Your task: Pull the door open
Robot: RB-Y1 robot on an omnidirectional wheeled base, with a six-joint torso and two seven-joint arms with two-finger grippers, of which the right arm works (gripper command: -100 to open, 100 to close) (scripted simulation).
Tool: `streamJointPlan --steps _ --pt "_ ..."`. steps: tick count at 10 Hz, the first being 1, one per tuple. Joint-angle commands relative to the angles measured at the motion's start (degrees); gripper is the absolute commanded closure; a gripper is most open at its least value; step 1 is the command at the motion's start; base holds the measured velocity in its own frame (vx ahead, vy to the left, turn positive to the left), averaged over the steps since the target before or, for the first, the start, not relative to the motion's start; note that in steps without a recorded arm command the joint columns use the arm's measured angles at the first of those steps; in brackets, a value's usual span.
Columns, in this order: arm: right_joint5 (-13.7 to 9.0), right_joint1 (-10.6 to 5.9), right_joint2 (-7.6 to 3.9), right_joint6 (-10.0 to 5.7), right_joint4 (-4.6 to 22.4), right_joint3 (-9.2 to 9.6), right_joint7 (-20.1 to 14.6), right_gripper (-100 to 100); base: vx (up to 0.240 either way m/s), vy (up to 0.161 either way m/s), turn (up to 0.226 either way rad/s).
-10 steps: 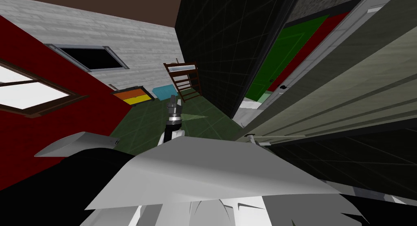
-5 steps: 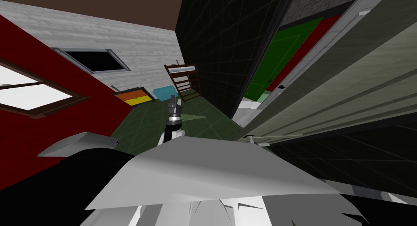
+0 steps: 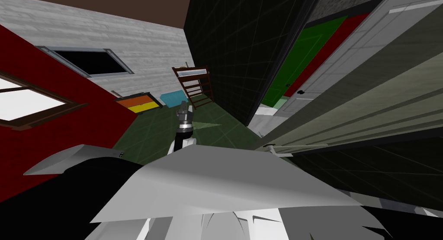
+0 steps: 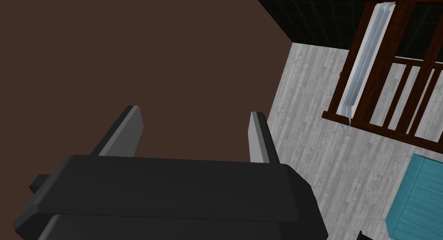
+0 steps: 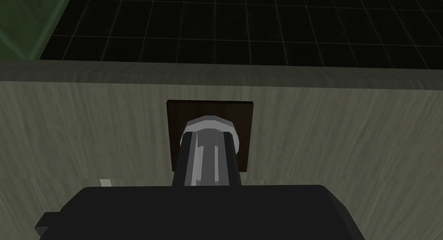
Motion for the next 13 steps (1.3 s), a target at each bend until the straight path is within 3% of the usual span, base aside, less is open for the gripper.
streamJointPlan --steps 1,2,3,7,10,11,13 --pt "0.47 0.46 0.35 0.7 -1.58 0.66 0.27 100 0.011 0.023 0.001" --pt "0.47 0.46 0.35 0.7 -1.58 0.66 0.27 100 -0.002 0.013 0.007" --pt "0.06 2.48 0.56 -0.59 -2.07 0.27 1.16 -100 -0.002 0.007 -0.061" --pt "-0.28 5.52 2.07 -4.4 -0.73 0.17 2.86 -100 -0.023 -0.048 -0.091" --pt "-0.31 5.84 2.23 -4.82 -0.59 0.16 3.04 -100 -0.03 -0.06 -0.005" --pt "-0.43 6.85 2.74 -6.28 -0.14 0.13 3.61 -100 -0.095 -0.133 -0.079" --pt "-0.46 7.17 2.9 -6.77 0.0 0.12 3.79 -100 -0.119 -0.091 0.066"
